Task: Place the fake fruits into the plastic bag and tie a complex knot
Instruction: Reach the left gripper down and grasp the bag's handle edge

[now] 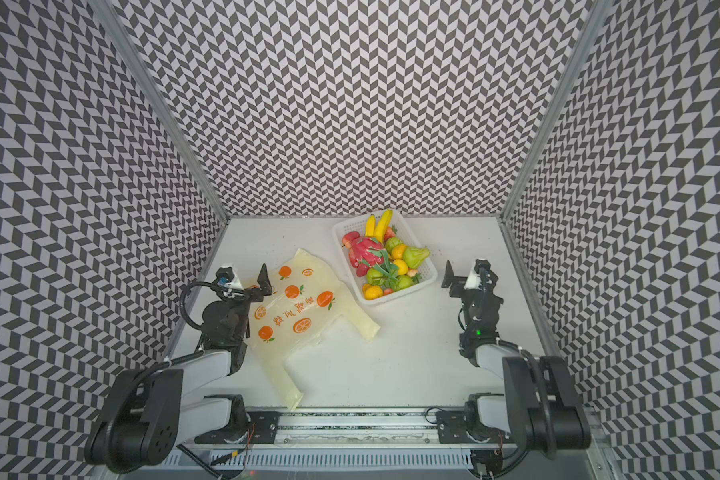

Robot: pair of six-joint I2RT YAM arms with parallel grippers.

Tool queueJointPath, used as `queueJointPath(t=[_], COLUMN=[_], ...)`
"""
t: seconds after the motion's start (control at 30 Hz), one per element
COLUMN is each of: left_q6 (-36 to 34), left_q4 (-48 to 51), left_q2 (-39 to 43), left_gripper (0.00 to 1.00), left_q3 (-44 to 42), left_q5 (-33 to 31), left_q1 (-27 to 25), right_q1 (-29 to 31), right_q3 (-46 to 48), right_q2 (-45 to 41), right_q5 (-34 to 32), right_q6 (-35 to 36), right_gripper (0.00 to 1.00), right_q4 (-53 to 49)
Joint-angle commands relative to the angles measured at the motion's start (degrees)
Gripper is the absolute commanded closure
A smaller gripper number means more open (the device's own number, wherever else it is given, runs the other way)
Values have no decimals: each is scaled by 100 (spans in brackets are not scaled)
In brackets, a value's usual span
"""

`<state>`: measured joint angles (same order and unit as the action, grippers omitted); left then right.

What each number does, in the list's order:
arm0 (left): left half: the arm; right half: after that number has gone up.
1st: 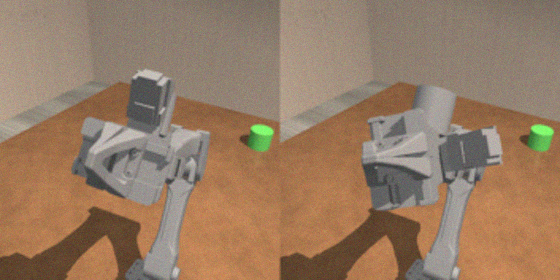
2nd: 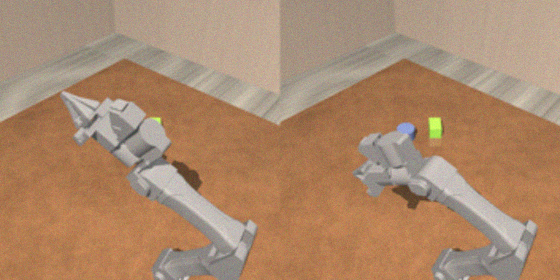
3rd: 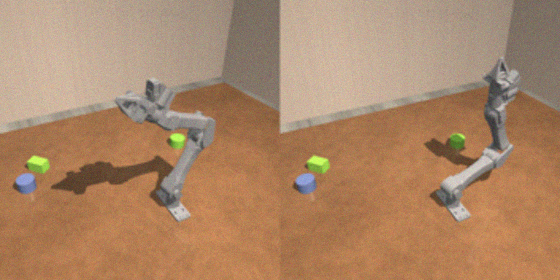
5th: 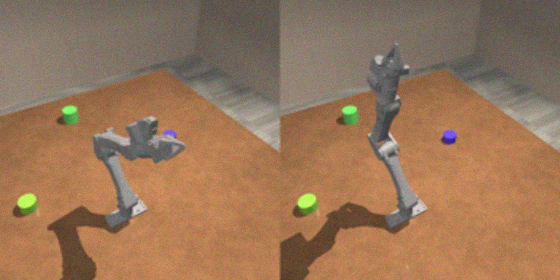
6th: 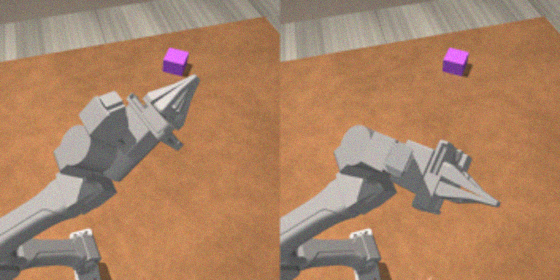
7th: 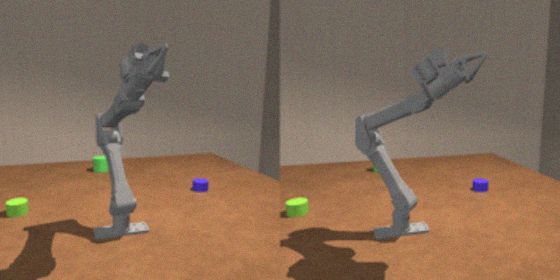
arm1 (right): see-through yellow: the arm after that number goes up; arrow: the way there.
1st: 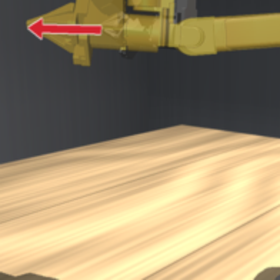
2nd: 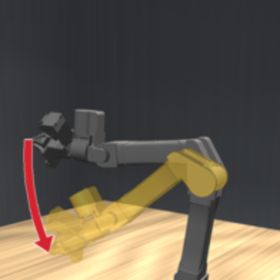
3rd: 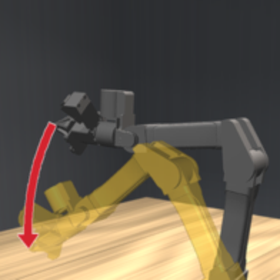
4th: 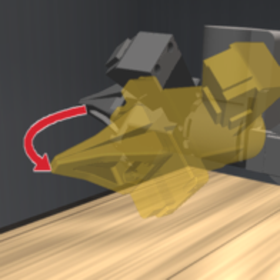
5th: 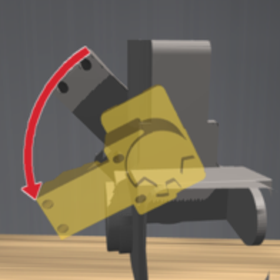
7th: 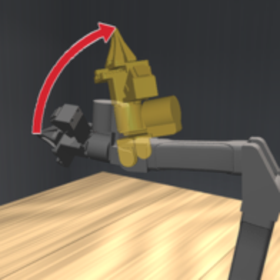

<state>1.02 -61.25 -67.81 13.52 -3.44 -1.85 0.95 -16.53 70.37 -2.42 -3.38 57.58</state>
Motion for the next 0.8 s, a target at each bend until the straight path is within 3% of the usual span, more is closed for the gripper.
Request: queueJointPath(t=[0.0,0.13,0.4,0.6,0.77], left_q6=[34,-11,-719,-1488,-1841], left_q4=[1182,2622,6713,8803,9487], left_q2=[465,781,899,1191,1105], left_gripper=[2,4,15,19,22], left_q3=[546,1471,4008,4414,4048], left_q5=[248,85,558,802,746], left_q1=[-284,-902,-1577,-2030,-2432], right_q1=[13,11,19,19,15], right_q3=[-596,-1558,-2293,-2275,-2273], right_q2=[-705,-1231,-1637,-1807,-1856], right_q5=[349,1032,1862,2418,2579], right_q6=[-669,-1114,-989,-1024,-966], right_gripper=[0,0,0,0,0], right_q4=[-1313,-3220,-4829,-4843,-4907])
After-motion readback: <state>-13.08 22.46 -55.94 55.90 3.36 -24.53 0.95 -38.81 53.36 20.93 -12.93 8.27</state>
